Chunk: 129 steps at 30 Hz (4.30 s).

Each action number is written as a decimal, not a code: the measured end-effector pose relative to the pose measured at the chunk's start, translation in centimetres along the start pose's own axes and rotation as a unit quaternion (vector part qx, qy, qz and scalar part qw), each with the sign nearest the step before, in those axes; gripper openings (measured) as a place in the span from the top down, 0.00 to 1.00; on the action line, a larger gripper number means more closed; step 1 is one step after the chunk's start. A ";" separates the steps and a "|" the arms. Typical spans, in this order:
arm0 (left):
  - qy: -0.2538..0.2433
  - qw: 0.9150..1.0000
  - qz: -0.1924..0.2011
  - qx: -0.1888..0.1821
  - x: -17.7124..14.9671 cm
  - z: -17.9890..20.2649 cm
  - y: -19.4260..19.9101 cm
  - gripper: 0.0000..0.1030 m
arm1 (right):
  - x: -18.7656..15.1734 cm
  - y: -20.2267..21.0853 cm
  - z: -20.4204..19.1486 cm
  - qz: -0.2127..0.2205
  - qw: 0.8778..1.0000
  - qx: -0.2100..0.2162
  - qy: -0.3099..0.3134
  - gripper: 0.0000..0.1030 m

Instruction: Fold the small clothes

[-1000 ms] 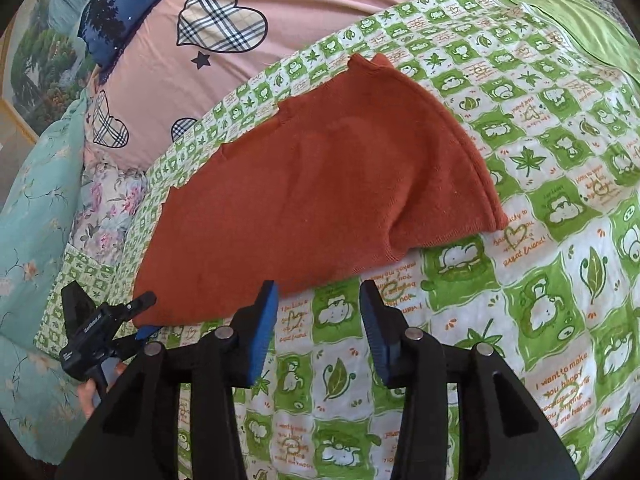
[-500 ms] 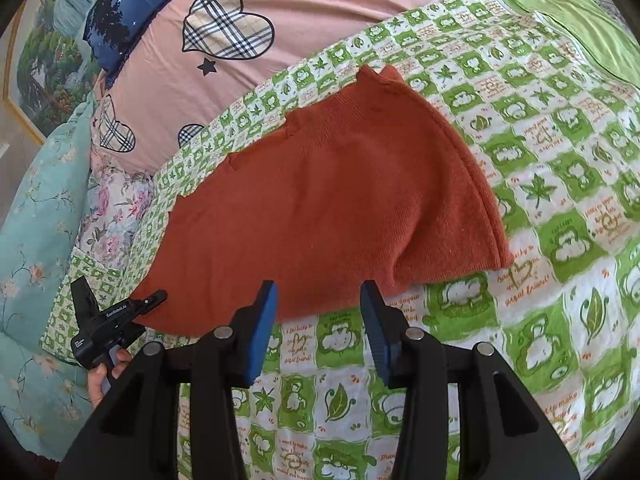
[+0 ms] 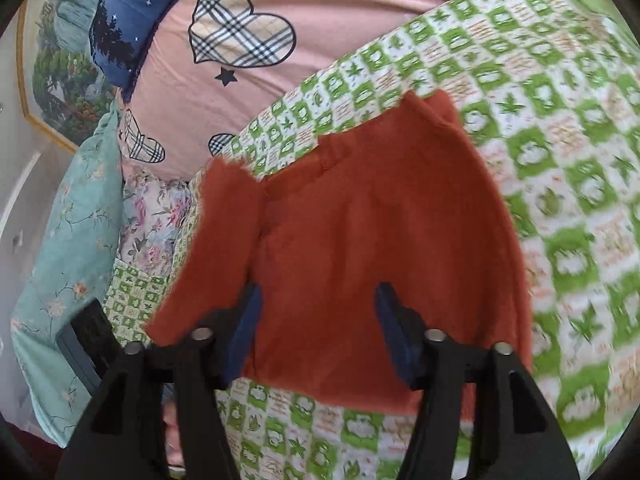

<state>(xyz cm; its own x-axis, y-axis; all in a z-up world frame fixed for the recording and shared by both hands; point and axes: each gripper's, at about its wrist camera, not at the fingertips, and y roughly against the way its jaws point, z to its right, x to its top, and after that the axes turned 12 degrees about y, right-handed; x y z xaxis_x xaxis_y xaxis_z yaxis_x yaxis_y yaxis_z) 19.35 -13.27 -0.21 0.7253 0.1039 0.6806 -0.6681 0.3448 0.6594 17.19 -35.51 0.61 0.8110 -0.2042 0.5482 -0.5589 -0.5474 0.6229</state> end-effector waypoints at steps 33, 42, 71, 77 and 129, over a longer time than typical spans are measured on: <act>-0.077 0.984 -0.090 -0.131 -2.8 14.6 -7.3 0.93 | 6.6 -2.1 6.6 -0.042 0.995 -0.079 0.052 0.85; -0.087 0.979 -0.135 -0.126 -3.3 15.2 -10.4 0.84 | 5.0 -2.5 9.1 -0.043 0.995 -0.084 0.013 0.83; 0.143 0.963 -0.191 -0.126 1.6 -3.7 -12.9 0.23 | 1.0 -2.1 7.7 -0.061 0.991 -0.116 -0.001 0.22; 0.116 0.970 -0.171 -0.125 1.9 -2.5 -13.8 0.71 | 0.7 -2.6 6.1 -0.058 0.994 -0.087 -0.008 0.68; 0.172 0.983 -0.018 0.067 0.5 -27.4 7.9 0.55 | -0.4 -16.7 -18.1 -0.005 0.988 -0.017 0.150 0.88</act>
<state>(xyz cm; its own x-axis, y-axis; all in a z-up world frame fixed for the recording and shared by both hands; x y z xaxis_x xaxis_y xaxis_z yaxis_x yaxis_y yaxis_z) 18.98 15.09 -3.40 0.7466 0.4103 0.5237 -0.6406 0.2309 0.7324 23.09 -11.57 0.09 0.7314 0.0547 0.6797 -0.5603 -0.5200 0.6448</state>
